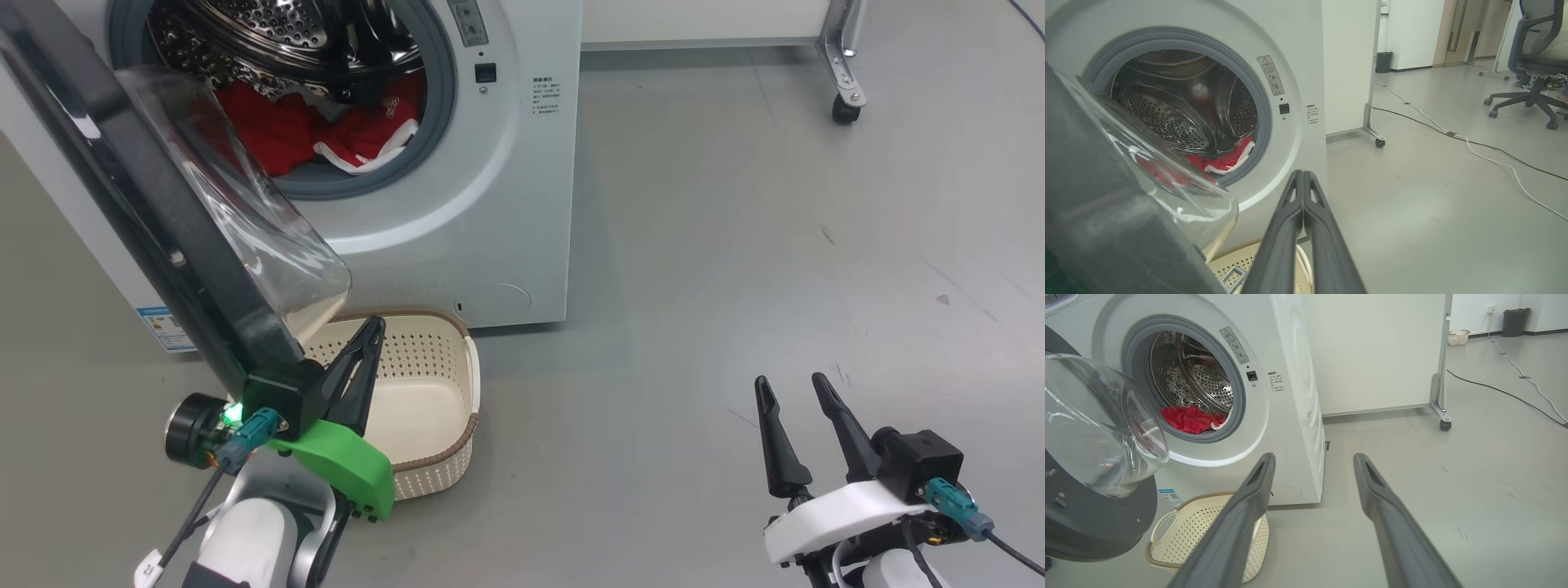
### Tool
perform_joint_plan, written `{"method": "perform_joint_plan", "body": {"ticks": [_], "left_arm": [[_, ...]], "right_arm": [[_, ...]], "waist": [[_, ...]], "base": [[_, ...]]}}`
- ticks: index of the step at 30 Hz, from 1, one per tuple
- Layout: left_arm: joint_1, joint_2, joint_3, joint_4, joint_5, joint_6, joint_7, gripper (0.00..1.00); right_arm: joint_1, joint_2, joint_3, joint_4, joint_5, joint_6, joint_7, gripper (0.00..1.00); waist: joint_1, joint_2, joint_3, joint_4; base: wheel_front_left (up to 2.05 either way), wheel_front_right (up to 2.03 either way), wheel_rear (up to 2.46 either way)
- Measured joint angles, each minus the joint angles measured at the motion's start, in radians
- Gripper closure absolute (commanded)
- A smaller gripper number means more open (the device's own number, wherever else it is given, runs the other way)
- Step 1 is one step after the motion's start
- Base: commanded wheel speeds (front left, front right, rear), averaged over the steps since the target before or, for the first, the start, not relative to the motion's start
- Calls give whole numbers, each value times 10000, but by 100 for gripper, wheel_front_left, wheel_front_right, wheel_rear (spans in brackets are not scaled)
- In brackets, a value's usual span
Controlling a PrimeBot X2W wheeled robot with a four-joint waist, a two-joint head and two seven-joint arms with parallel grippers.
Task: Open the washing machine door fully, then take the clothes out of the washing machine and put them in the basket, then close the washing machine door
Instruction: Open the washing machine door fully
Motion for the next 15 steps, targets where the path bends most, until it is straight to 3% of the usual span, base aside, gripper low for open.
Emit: {"method": "perform_joint_plan", "body": {"ticks": [15], "left_arm": [[-5,-42,640,1112,-115,740,259,100]], "right_arm": [[-17,167,-201,61,-136,94,0,0]], "waist": [[0,0,300,-224]], "base": [[0,0,0]]}}
